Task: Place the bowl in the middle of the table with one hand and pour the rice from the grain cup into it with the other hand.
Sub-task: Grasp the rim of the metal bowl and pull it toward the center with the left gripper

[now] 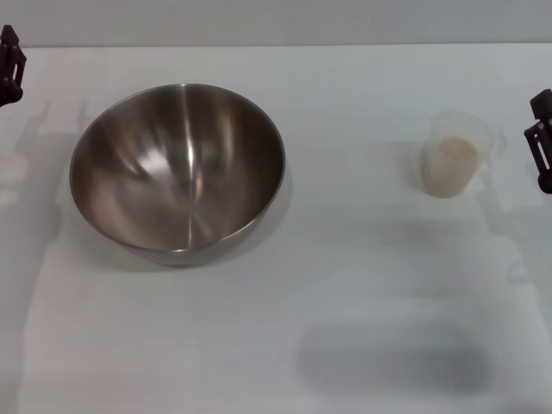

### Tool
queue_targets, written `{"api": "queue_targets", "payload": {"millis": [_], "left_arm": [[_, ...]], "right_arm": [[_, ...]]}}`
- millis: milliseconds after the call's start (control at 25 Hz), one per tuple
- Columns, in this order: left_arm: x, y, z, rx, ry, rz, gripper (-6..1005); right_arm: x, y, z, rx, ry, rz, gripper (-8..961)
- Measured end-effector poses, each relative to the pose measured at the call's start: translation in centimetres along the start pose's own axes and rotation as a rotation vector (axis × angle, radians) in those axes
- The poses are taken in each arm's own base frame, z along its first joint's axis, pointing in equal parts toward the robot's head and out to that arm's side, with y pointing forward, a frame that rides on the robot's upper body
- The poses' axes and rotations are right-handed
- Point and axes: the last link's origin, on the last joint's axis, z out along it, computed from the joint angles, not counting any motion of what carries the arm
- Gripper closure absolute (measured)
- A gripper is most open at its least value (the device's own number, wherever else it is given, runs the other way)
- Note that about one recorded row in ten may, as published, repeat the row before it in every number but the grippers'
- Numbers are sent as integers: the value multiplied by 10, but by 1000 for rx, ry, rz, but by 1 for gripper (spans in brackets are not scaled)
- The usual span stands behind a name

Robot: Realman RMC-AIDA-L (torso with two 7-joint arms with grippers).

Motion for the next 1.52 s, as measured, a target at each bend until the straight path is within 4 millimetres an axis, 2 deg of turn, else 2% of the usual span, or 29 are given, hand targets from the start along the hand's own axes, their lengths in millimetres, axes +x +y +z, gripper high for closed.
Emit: {"api": "queue_targets", "payload": {"millis": [1160, 1520], "left_arm": [[4, 0, 5, -8, 8, 3, 467], [10, 9, 21, -29, -37, -14, 468]], "right_arm": [[3, 1, 9, -9, 11, -1, 264], [6, 1, 11, -7, 30, -4, 264]]}}
